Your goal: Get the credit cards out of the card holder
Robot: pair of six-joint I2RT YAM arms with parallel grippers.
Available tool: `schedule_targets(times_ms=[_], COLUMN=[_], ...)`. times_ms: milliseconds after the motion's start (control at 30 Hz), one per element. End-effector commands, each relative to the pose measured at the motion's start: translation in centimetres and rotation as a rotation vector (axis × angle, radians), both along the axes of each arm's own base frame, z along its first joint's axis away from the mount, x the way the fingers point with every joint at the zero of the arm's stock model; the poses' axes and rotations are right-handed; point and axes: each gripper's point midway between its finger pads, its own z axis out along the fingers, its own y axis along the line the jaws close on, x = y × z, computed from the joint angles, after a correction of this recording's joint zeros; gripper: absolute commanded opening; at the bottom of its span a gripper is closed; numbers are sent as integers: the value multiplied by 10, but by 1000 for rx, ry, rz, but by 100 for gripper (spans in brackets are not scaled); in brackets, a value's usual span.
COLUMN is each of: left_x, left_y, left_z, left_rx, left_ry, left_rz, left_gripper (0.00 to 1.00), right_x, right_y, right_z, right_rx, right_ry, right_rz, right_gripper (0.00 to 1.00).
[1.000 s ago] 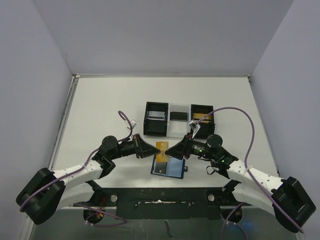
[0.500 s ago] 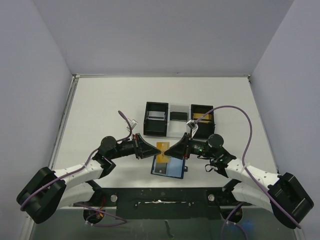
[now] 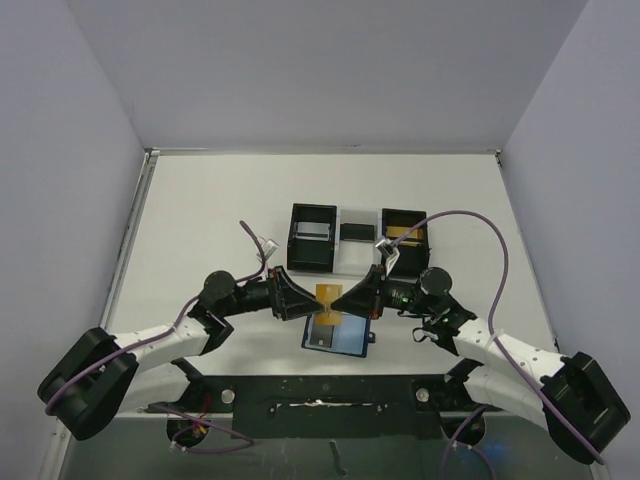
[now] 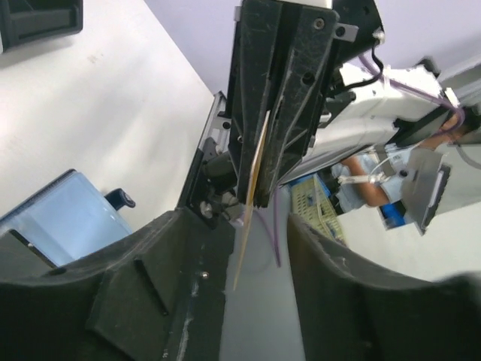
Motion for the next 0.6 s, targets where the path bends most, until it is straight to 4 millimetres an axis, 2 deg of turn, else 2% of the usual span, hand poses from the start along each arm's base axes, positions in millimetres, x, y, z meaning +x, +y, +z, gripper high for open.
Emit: schedule_targets(times_ms=[0, 100, 133, 167, 267, 333, 400, 433, 467, 500, 567], left_x=[13, 35, 50, 54, 74, 80, 86, 91, 92, 94, 102], left_y=[4, 18, 25, 33, 61, 73, 82, 87, 92, 98, 111], left_z=[14, -1, -4, -16, -30, -28, -22, -16, -19, -19, -17], left_rx=[18, 160, 219, 292, 468, 532, 587, 615, 657, 699, 780], left_ry=[-88, -101, -105, -89, -75, -109, -130, -146, -155, -161, -159], left_rz=[63, 205, 289, 325, 487, 526, 565, 587, 591, 606, 659], left_gripper=[64, 67, 67, 67, 68, 68, 70, 71, 71, 71, 71], right_x=[23, 43, 52, 61, 88, 97, 103, 106, 108, 111, 117], right_y=[-14, -40, -50, -61, -104, -124, -135, -140, -143, -149, -159], right_z=[26, 20, 18, 16, 5, 10, 18, 29, 34, 49, 60], right_rx=[-26, -142, -187, -239, -447, -560, -630, -641, -642, -629, -647], right_ry=[-130, -175, -187, -208, -251, -313, -405, -470, -504, -591, -718], right_rz=[-119, -278, -344, -418, -653, -725, -748, -769, -792, -828, -884], right_gripper=[0, 0, 0, 0, 0, 0, 0, 0, 0, 0, 0])
